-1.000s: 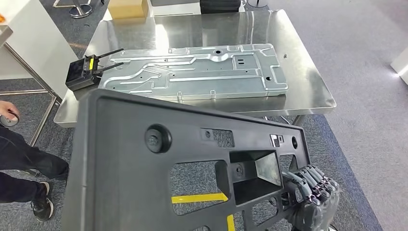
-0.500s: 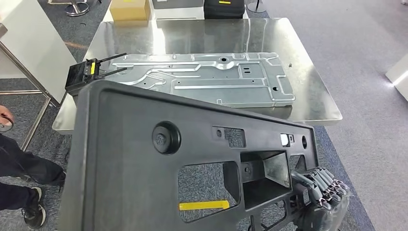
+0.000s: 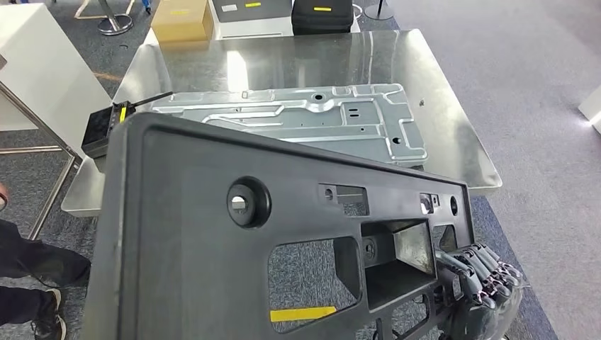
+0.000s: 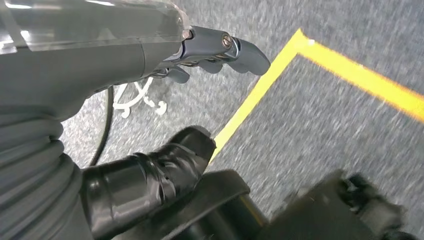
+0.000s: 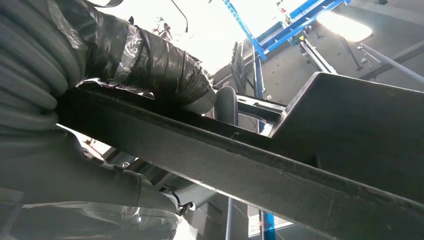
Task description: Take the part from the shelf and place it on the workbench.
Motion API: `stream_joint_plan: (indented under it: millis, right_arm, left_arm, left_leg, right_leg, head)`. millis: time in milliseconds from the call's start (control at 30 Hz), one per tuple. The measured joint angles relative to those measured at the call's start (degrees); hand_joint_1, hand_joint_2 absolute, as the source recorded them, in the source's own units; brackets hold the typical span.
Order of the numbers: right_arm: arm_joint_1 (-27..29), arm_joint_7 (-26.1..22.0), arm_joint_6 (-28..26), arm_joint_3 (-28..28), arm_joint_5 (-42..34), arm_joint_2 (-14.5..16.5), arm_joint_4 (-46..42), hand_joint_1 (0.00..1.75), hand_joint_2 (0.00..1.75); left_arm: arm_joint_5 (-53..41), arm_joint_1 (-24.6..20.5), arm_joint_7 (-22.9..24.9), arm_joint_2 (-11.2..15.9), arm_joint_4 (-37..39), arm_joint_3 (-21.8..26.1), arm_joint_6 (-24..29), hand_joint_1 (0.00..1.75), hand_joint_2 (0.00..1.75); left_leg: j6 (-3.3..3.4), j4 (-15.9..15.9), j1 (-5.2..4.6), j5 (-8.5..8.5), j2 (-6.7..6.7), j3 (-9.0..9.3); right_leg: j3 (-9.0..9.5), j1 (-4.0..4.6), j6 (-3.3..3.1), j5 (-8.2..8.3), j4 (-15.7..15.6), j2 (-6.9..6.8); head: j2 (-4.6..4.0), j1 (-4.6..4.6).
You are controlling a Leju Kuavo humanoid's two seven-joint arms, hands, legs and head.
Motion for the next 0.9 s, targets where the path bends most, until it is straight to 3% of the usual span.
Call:
stream_joint_plan:
  millis: [33, 67, 100, 167, 200, 233, 300, 400, 433, 500, 533, 567, 600, 633, 700, 767, 900]
  right_arm:
    - [-0.1, 0.0, 0.0, 0.0, 0.0, 0.0, 0.1, 1.75, 1.75]
    - [-0.1, 0.0, 0.0, 0.1, -0.1, 0.0, 0.1, 1.75, 1.75]
    - [-0.1, 0.0, 0.0, 0.2, 0.0, 0.0, 0.2, 1.75, 1.75]
    - [-0.3, 0.0, 0.0, 0.4, 0.0, 0.0, 0.4, 1.75, 1.75]
    - [-0.4, 0.0, 0.0, 0.5, 0.1, 0.0, 0.4, 1.75, 1.75]
    - [-0.5, 0.0, 0.0, 0.6, 0.1, 0.0, 0.5, 1.75, 1.75]
    - [-0.7, 0.0, 0.0, 0.8, 0.1, -0.1, 0.6, 1.75, 1.75]
    - [-1.2, 0.0, 0.0, 1.0, 0.2, -0.3, 0.7, 1.75, 1.75]
    - [-1.6, 0.0, 0.0, 1.2, 0.4, -0.4, 0.9, 1.75, 1.75]
    - [-3.1, 0.4, 0.0, 1.9, 1.4, -0.6, 2.0, 1.75, 1.75]
    - [-4.1, 0.7, 0.0, 2.4, 2.0, -0.7, 2.9, 1.75, 1.75]
    - [-5.0, 1.0, 0.0, 2.9, 2.5, -0.7, 3.7, 1.75, 1.75]
    - [-5.8, 1.3, 0.0, 3.2, 2.8, -0.7, 4.4, 1.75, 1.75]
    - [-6.3, 1.6, 0.0, 3.4, 3.0, -0.8, 4.8, 1.75, 1.75]
    - [-7.0, 1.8, 0.0, 3.5, 3.0, -0.9, 5.4, 1.75, 1.75]
    - [-7.6, 1.8, 0.0, 3.7, 3.0, -1.1, 5.8, 1.75, 1.75]
    - [-8.1, 1.8, 0.0, 4.0, 3.0, -1.2, 6.3, 1.75, 1.75]
  left_arm:
    - [0.1, 0.0, -0.6, 0.0, 0.0, 0.0, -0.3, 0.0, 1.75]
    - [0.2, 0.0, -1.3, 0.1, 0.0, 0.0, -0.6, 0.0, 1.75]
    - [0.3, 0.1, -1.9, 0.1, 0.0, 0.0, -1.0, 0.0, 1.75]
    - [0.3, 0.2, -2.3, 0.2, 0.0, 0.0, -1.1, 0.0, 1.75]
    - [0.2, 0.2, -2.2, 0.2, 0.0, 0.0, -1.1, 0.0, 1.75]
    - [0.0, 0.2, -2.0, 0.2, 0.0, 0.0, -1.1, 0.0, 1.75]
    - [-0.2, 0.2, -1.5, 0.2, 0.0, 0.0, -0.9, 0.0, 1.75]
    - [-0.6, 0.3, -2.0, 0.1, 0.0, 0.0, -1.5, 0.0, 1.75]
    - [-0.7, 0.3, -2.9, 0.2, 0.0, 0.0, -2.6, 0.0, 1.75]
    - [-0.6, -0.1, -6.2, 0.9, 0.0, 0.0, -7.7, 0.0, 1.75]
    - [-0.6, -0.3, -7.6, 1.6, 0.0, 0.0, -10.5, 0.0, 1.75]
    - [-0.6, -0.5, -8.4, 2.2, 0.0, 0.0, -12.1, 0.0, 1.75]
    - [-0.7, -0.5, -8.4, 2.6, 0.0, 0.0, -12.0, 0.0, 1.75]
    - [-0.8, -0.4, -8.0, 2.8, 0.0, 0.0, -10.6, 0.0, 1.75]
    - [-0.9, -0.1, -7.0, 2.7, 0.0, 0.0, -7.7, 0.0, 1.75]
    - [-0.9, 0.1, -6.8, 2.6, 0.0, 0.0, -6.8, 0.0, 1.75]
    - [-1.0, 0.0, -6.7, 2.5, -0.1, 0.0, -6.4, 0.0, 1.75]
  left_leg:
    - [-0.05, 3.1, 0.0, -0.58, 0.0, -2.17]
    - [-0.01, 4.6, -0.01, 0.05, 0.0, -3.75]
    - [0.14, 3.5, -0.02, 2.04, 0.0, -4.06]
    - [0.71, -3.3, -0.1, 7.69, 0.0, -2.46]
    - [1.05, -6.8, -0.26, 9.52, 0.0, -1.32]
    - [1.35, -9.1, -0.44, 10.32, 0.01, -0.57]
    - [1.83, -10.8, -0.82, 10.05, -0.03, 0.02]
    - [2.63, -12.1, -0.39, 10.22, -0.14, 0.97]
    - [2.92, -12.5, -0.22, 10.26, -0.14, 1.38]
    - [3.31, -12.7, -0.26, 9.9, -0.08, 1.9]
    - [3.35, -12.7, -0.27, 9.64, -0.07, 2.16]
    - [3.33, -12.7, -0.27, 9.29, -0.07, 2.56]
    - [3.25, -12.7, -0.25, 8.88, -0.11, 3.09]
    - [3.13, -12.7, -0.23, 8.41, -0.17, 3.79]
    - [2.7, -12.6, -0.32, 7.32, -0.31, 4.91]
    - [2.05, -12.6, -0.47, 6.49, -0.42, 5.39]
    - [0.81, -12.0, -0.51, 5.11, -0.21, 6.05]
  right_leg:
    - [0.24, 0.07, -0.07, -0.25, 0.0, 0.02]
    - [0.63, 0.14, -0.1, -0.57, 0.0, 0.09]
    - [1.13, 0.19, -0.07, -0.91, 0.0, 0.2]
    - [2.18, 0.25, 0.11, -1.68, 0.0, 0.38]
    - [2.5, 0.35, 0.37, -2.06, 0.0, 0.44]
    - [2.61, 0.38, 0.69, -2.31, 0.0, 0.45]
    - [2.67, 0.4, 1.44, -2.56, -0.3, 0.44]
    - [2.49, 0.37, 2.4, -3.45, 0.7, 0.28]
    - [1.38, 0.35, 2.67, -4.48, 2.9, 0.24]
    - [-3.14, 0.23, 3.05, -7.09, 10.4, 0.23]
    - [-5.58, 0.2, 3.18, -7.74, 13.9, 0.22]
    - [-7.25, 0.16, 3.26, -7.28, 15.6, 0.2]
    - [-7.75, 0.12, 3.28, -5.59, 15.1, 0.18]
    - [-7.05, 0.06, 3.24, -2.95, 12.3, 0.16]
    - [-4.24, 0.14, 2.89, 1.63, 4.8, 0.1]
    - [-2.48, 0.45, 2.13, 2.37, 1.1, 0.09]
    - [-1.17, 0.27, 0.64, 1.21, -0.1, 0.34]
  head:
    - [0.0, 0.01]
    - [0.0, -0.01]
    - [0.0, -0.01]
    - [0.0, 0.0]
    - [0.0, 0.02]
    - [0.0, 0.02]
    - [0.0, 0.03]
    - [0.0, 0.09]
    - [0.0, 0.14]
    - [0.0, 0.2]
    - [0.0, 0.2]
    - [0.0, 0.2]
    - [0.0, 0.2]
    - [0.0, 0.2]
    - [0.0, 0.23]
    - [0.0, 0.23]
    - [0.0, 0.07]
